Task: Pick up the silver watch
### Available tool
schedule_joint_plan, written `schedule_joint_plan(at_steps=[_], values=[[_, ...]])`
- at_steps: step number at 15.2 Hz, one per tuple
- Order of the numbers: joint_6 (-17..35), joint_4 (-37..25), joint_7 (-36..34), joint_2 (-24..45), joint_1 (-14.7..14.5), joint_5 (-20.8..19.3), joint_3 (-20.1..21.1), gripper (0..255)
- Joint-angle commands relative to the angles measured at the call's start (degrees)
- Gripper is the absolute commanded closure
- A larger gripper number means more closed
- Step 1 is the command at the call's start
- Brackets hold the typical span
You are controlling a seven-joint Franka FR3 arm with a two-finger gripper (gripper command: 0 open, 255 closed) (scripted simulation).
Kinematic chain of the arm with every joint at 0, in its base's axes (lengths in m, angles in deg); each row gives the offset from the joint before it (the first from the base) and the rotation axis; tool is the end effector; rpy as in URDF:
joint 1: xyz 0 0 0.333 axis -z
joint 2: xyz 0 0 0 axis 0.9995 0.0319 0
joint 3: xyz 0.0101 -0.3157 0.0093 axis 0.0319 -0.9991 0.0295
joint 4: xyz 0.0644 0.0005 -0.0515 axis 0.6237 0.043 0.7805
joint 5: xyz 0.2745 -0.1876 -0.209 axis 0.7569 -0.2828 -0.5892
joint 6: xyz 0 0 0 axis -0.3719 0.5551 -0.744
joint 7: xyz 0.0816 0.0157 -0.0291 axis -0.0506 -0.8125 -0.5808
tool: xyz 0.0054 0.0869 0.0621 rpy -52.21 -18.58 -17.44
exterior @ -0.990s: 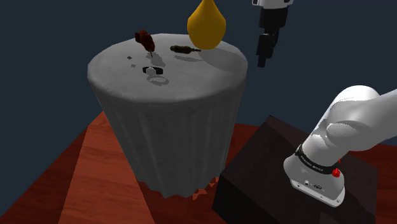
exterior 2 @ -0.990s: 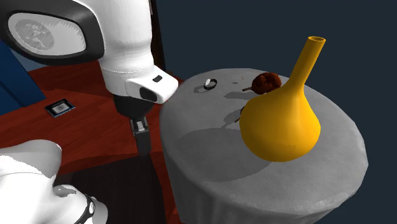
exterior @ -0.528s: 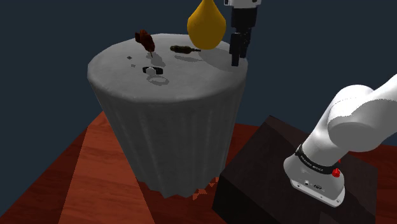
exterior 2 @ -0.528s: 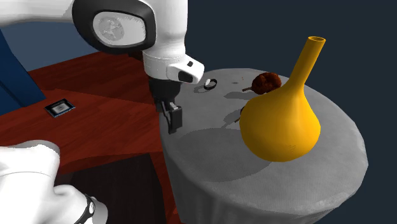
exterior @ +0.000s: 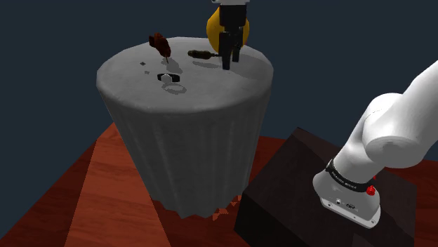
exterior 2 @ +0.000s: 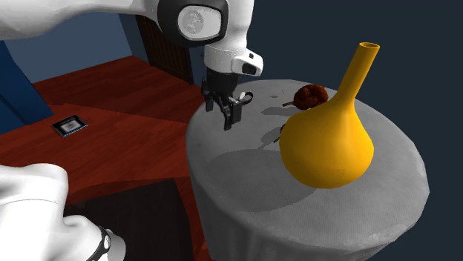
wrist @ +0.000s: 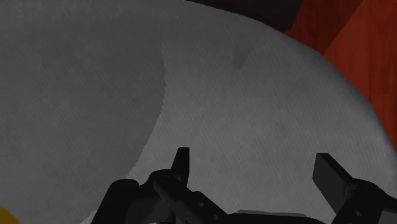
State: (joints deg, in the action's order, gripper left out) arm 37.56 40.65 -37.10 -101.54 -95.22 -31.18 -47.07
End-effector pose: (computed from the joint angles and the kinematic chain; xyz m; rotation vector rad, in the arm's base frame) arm 0.4665 0.1080 0.5555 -2.9932 -0.5302 0.1430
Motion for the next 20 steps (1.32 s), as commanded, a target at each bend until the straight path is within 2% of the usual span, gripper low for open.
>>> schedule_joint_plan(at_steps=[1, 8, 14, 15, 20], values=[[0.15, -4.28, 0.05, 4.03, -0.78, 0.69, 0.77, 0], [-1.49, -20.88, 0.30, 17.61, -3.18, 1.96, 3.23, 0], [-5.81, -39.88, -0.21, 30.98, -5.83, 1.77, 5.35, 0], [-6.29, -41.57, -0.28, 32.10, -6.08, 1.70, 5.49, 0], [-2.05, -36.29, 0.49, 31.12, -5.96, 1.89, 5.43, 0]])
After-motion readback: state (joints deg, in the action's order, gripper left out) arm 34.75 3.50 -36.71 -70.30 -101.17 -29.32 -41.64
